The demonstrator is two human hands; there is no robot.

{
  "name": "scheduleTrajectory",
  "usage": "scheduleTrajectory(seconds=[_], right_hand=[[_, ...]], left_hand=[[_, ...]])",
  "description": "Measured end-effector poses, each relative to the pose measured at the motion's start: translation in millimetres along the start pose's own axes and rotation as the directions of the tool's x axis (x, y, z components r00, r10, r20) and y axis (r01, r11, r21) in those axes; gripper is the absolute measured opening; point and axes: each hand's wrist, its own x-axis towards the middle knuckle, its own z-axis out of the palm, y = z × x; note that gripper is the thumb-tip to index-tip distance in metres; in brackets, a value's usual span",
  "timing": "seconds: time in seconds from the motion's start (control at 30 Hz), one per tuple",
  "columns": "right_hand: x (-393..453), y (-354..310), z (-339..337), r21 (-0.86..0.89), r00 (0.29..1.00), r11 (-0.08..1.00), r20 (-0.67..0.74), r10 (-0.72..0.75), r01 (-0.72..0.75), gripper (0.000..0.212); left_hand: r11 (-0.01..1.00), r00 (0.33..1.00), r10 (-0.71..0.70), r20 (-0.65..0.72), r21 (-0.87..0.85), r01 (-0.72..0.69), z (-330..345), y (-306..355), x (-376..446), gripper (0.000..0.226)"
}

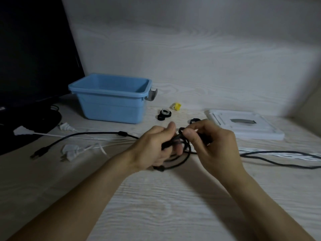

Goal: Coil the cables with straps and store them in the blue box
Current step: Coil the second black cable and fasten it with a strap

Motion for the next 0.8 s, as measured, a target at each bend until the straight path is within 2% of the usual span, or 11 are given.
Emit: scheduleTrajectory(seconds=[0.1,0.17,0.2,0.27,0.33,0.4,0.43,0.53,0.63,0.7,0.8], right_hand=[[2,3,1,0.061,0.998,0.996,-0.006,0.069,-0.069,0.032],[0,7,1,0.157,0.984,0.979,0.147,0.104,-0.127,0.05],[0,7,1,0.226,0.957,0.954,0.254,0.138,-0.197,0.056],[-1,2,1,0.371,0.891,0.859,0.412,0.19,-0.354,0.045],[0,0,1,0.515,0.857,0.712,0.451,0.248,-0.477,0.03],[2,3,1,0.601,0.831,0.579,0.464,0.307,-0.55,0.033],[3,4,1,0.604,0.82,0.559,0.478,0.316,-0.567,0.034],[4,7,3,0.529,0.822,0.642,0.47,0.322,-0.555,0.035],[5,12,5,0.33,0.894,0.846,0.312,0.321,-0.419,0.026],[5,18,3,0.176,0.933,0.929,0.216,0.287,-0.326,0.018],[5,25,-6,-0.077,0.961,0.972,0.146,0.233,-0.224,0.034]], left_hand=[[0.984,0.981,-0.077,0.176,-0.147,0.103,-1,5,-3,0.042],[0.967,0.974,-0.093,0.205,-0.213,0.137,-2,5,-3,0.04],[0.96,0.975,-0.098,0.201,-0.237,0.146,-3,4,-3,0.04],[0.94,0.98,-0.128,0.154,-0.295,0.169,-3,3,-1,0.04],[0.911,0.983,-0.163,0.081,-0.371,0.182,-3,3,1,0.04],[0.868,0.983,-0.182,0.025,-0.466,0.172,-2,3,4,0.044],[0.841,0.982,-0.19,-0.001,-0.516,0.162,-1,3,5,0.046],[0.788,0.978,-0.192,-0.076,-0.606,0.108,2,3,7,0.046],[0.746,0.972,-0.16,-0.17,-0.666,0.006,-3,8,7,0.044],[0.714,0.952,-0.139,-0.272,-0.694,-0.094,-14,11,8,0.043],[0.643,0.899,-0.134,-0.416,-0.727,-0.24,-33,13,9,0.042]])
